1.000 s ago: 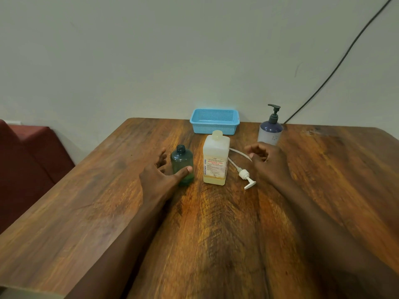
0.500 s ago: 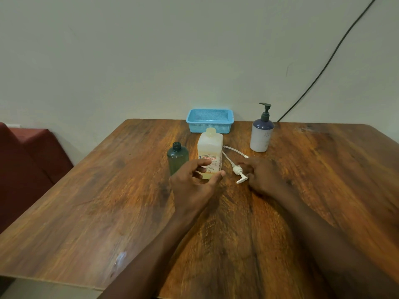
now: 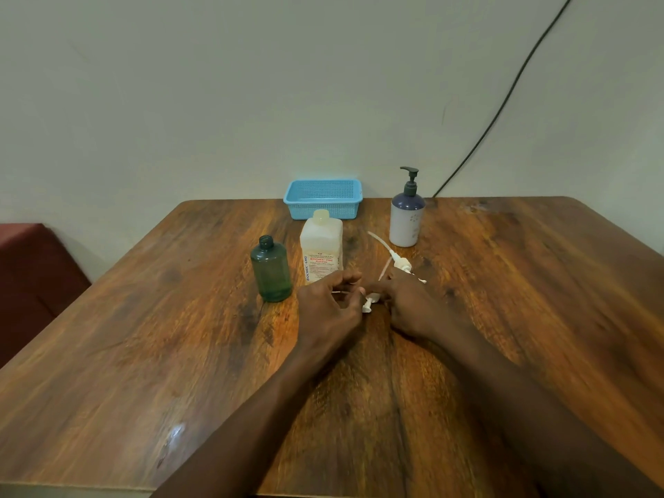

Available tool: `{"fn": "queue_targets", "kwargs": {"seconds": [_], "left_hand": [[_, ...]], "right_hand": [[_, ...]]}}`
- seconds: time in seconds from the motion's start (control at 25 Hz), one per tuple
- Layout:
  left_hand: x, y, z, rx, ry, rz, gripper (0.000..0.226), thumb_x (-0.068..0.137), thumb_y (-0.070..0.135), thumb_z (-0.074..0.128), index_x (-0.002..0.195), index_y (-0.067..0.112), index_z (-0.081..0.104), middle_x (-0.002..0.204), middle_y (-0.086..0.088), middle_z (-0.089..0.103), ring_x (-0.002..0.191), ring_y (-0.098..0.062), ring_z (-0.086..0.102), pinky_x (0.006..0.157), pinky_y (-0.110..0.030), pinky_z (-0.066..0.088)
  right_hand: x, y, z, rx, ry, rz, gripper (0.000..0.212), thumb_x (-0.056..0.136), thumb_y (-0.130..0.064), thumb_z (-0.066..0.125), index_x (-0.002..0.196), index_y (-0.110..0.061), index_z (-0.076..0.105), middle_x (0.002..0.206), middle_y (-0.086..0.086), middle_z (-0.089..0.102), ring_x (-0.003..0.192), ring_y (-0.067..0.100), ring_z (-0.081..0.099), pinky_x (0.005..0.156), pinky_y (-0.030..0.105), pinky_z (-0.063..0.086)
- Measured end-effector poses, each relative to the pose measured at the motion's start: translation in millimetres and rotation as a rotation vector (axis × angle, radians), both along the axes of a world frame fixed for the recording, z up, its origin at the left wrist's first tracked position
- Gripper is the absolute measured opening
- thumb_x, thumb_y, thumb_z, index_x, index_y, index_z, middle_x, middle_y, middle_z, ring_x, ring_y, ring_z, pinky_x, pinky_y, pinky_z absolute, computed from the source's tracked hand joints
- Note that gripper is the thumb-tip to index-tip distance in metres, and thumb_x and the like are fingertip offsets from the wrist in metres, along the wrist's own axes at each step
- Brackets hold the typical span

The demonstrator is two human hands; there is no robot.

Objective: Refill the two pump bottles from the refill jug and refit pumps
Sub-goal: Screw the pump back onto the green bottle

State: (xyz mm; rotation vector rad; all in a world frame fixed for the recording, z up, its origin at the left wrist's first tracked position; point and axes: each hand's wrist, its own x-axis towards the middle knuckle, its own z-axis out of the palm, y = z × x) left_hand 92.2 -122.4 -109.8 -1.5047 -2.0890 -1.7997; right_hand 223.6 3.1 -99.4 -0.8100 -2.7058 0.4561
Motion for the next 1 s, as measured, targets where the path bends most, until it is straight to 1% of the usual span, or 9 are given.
{"fn": "queue_targets", "kwargs": {"seconds": [0.12, 0.2, 0.28, 0.44, 0.56, 0.64, 0.72, 0.84, 1.0], "left_hand": [[-3.4, -10.0, 0.8, 0.033, -0.009, 0.033, 0.024, 0.087, 0.013, 0.082, 0.111, 0.017, 0.080, 0.098, 0.011, 0.077, 0.084, 0.000, 0.073, 0.074, -0.019, 0.062], [-12.0, -17.9, 1.9, 0.045, -0.027, 0.086, 0.024, 0.087, 0.013, 0.083, 0.110, 0.015, 0.080, 0.103, 0.006, 0.078, 0.083, 0.001, 0.073, 0.073, -0.015, 0.060], [-22.6, -24.9, 3.3, 0.038, -0.021, 0.128, 0.025, 0.086, 0.014, 0.084, 0.110, 0.014, 0.080, 0.109, 0.000, 0.079, 0.085, 0.000, 0.073, 0.072, -0.016, 0.061], [-39.7, -39.4, 12.1, 0.093, -0.008, 0.223, 0.026, 0.084, 0.019, 0.088, 0.107, 0.015, 0.079, 0.094, 0.003, 0.078, 0.074, -0.003, 0.070, 0.066, -0.015, 0.059], [-56.5, -50.5, 16.7, 0.183, 0.001, 0.340, 0.034, 0.082, 0.021, 0.090, 0.112, 0.016, 0.076, 0.090, 0.006, 0.073, 0.071, -0.007, 0.067, 0.062, -0.017, 0.057], [-69.1, -56.1, 17.3, 0.197, -0.014, 0.430, 0.046, 0.078, 0.024, 0.092, 0.119, 0.016, 0.072, 0.098, 0.003, 0.071, 0.076, -0.009, 0.065, 0.063, -0.022, 0.058], [-82.7, -58.0, 17.2, 0.162, -0.024, 0.483, 0.066, 0.074, 0.037, 0.094, 0.130, 0.017, 0.065, 0.114, -0.002, 0.068, 0.092, -0.013, 0.065, 0.068, -0.026, 0.059], [-98.9, -56.3, 17.0, 0.050, -0.083, 0.403, 0.096, 0.068, 0.065, 0.086, 0.145, 0.022, 0.049, 0.140, -0.004, 0.059, 0.120, -0.017, 0.061, 0.089, -0.034, 0.061], [-111.2, -49.5, 23.4, -0.086, -0.228, 0.220, 0.100, 0.069, 0.056, 0.092, 0.150, 0.019, 0.047, 0.147, -0.006, 0.060, 0.129, -0.021, 0.062, 0.102, -0.039, 0.059]], "right_hand": [[-0.3, -1.2, -3.6, 0.021, 0.028, -0.030, 0.049, 0.090, -0.005, 0.067, 0.122, -0.041, 0.066, 0.101, -0.011, 0.050, 0.090, 0.009, 0.052, 0.067, 0.017, 0.037], [0.4, -7.8, 2.4, 0.059, 0.066, -0.031, 0.033, 0.090, -0.011, 0.067, 0.115, -0.033, 0.070, 0.104, -0.008, 0.058, 0.092, 0.011, 0.056, 0.071, 0.017, 0.040], [1.5, -19.4, 16.8, 0.144, 0.080, -0.011, 0.024, 0.091, -0.023, 0.069, 0.115, -0.028, 0.071, 0.105, -0.007, 0.059, 0.090, 0.010, 0.056, 0.069, 0.014, 0.035], [-3.7, -49.3, 55.0, 0.278, 0.219, 0.087, 0.033, 0.084, -0.029, 0.075, 0.118, -0.029, 0.072, 0.098, -0.011, 0.056, 0.080, 0.003, 0.049, 0.060, 0.013, 0.031], [-18.9, -67.3, 78.5, 0.238, 0.341, 0.162, 0.036, 0.080, -0.031, 0.079, 0.117, -0.030, 0.074, 0.104, -0.008, 0.066, 0.085, 0.005, 0.056, 0.065, 0.017, 0.044], [-33.4, -76.6, 89.5, 0.163, 0.430, 0.220, 0.036, 0.080, -0.034, 0.081, 0.115, -0.030, 0.074, 0.102, -0.007, 0.069, 0.085, 0.008, 0.062, 0.069, 0.029, 0.055], [-49.2, -83.1, 97.7, 0.128, 0.497, 0.264, 0.036, 0.080, -0.037, 0.083, 0.114, -0.028, 0.075, 0.099, -0.007, 0.071, 0.082, 0.009, 0.064, 0.067, 0.034, 0.057], [-72.8, -90.4, 106.8, 0.119, 0.577, 0.270, 0.036, 0.079, -0.039, 0.084, 0.111, -0.024, 0.075, 0.096, -0.007, 0.072, 0.081, 0.010, 0.066, 0.065, 0.035, 0.059], [-96.4, -88.8, 115.1, -0.018, 0.714, 0.198, 0.035, 0.083, -0.035, 0.081, 0.114, -0.021, 0.073, 0.100, -0.009, 0.073, 0.087, 0.005, 0.069, 0.073, 0.025, 0.061]]}}
